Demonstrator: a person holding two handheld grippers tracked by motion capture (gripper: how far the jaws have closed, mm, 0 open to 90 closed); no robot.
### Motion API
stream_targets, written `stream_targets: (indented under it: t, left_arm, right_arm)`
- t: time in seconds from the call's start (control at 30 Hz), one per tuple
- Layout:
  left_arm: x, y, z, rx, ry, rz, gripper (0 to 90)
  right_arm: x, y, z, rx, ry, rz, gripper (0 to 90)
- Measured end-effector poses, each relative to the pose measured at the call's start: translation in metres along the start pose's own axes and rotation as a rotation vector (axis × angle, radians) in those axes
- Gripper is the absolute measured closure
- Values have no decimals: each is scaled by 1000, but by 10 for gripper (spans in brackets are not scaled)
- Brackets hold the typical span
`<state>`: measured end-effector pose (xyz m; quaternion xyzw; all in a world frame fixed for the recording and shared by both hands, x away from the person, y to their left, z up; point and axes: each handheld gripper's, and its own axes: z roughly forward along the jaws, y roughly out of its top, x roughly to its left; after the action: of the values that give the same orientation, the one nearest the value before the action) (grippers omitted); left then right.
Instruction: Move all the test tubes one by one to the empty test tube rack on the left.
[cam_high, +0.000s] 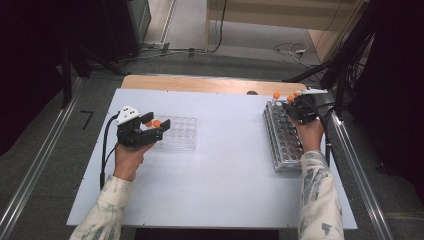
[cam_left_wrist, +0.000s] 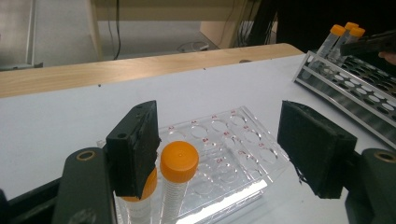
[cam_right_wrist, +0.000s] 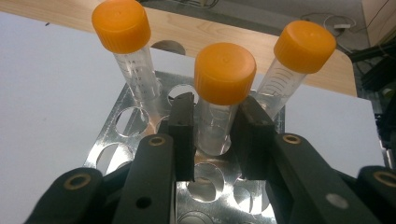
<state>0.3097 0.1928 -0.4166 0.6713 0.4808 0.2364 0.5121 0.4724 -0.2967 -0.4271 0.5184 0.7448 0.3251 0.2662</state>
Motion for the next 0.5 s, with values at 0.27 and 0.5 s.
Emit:
stream_targets:
  t: [0.27,0.5]
  left_arm:
    - [-1,0,-1,-3,-5,0,301]
    - [0,1,-2,-7,-1,-2,301]
  right_arm:
    - [0,2,3,22,-7,1,718]
    - [1,1,-2,-14,-9,3,719]
